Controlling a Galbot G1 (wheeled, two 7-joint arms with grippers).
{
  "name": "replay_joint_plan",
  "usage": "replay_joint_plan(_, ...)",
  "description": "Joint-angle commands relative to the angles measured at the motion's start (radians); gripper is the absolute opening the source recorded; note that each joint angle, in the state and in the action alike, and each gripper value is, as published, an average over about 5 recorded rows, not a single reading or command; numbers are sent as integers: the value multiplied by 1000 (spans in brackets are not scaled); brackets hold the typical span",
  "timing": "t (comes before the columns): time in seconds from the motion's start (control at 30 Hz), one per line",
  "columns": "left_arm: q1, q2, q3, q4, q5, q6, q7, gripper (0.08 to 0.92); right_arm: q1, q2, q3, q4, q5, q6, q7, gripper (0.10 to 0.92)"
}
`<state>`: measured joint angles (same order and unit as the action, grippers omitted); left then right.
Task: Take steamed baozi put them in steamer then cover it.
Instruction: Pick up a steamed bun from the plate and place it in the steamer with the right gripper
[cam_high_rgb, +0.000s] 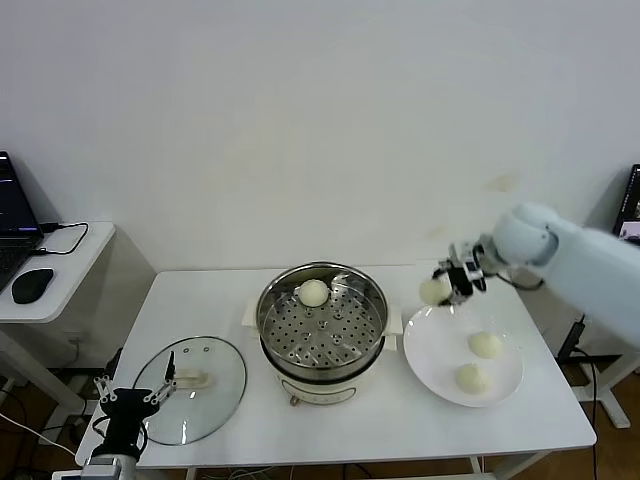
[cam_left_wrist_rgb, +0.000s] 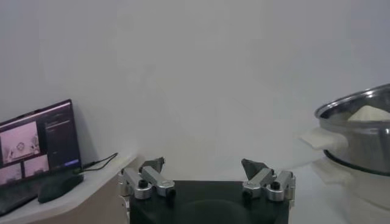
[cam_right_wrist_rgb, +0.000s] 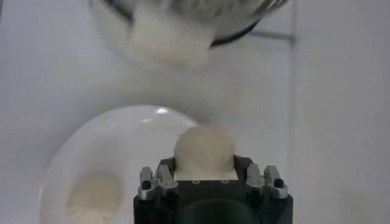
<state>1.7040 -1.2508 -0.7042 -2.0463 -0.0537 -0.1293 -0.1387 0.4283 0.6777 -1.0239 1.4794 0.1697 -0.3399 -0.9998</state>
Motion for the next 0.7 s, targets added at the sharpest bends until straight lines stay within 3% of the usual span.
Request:
replay_joint_plan(0.03,1,-3,-6,-1,-2,-2,0,823,235,216,-161,24,224,-104,81,602)
replay_joint_plan(0.3,3,-8,-19,3,-3,-1,0,823,122,471,-169,-87,287,-187,137,608)
replay_joint_plan(0.7,-11,-7,-25,14,-7,-1,2,823,-4,634,-182,-181,313,-271,204,609)
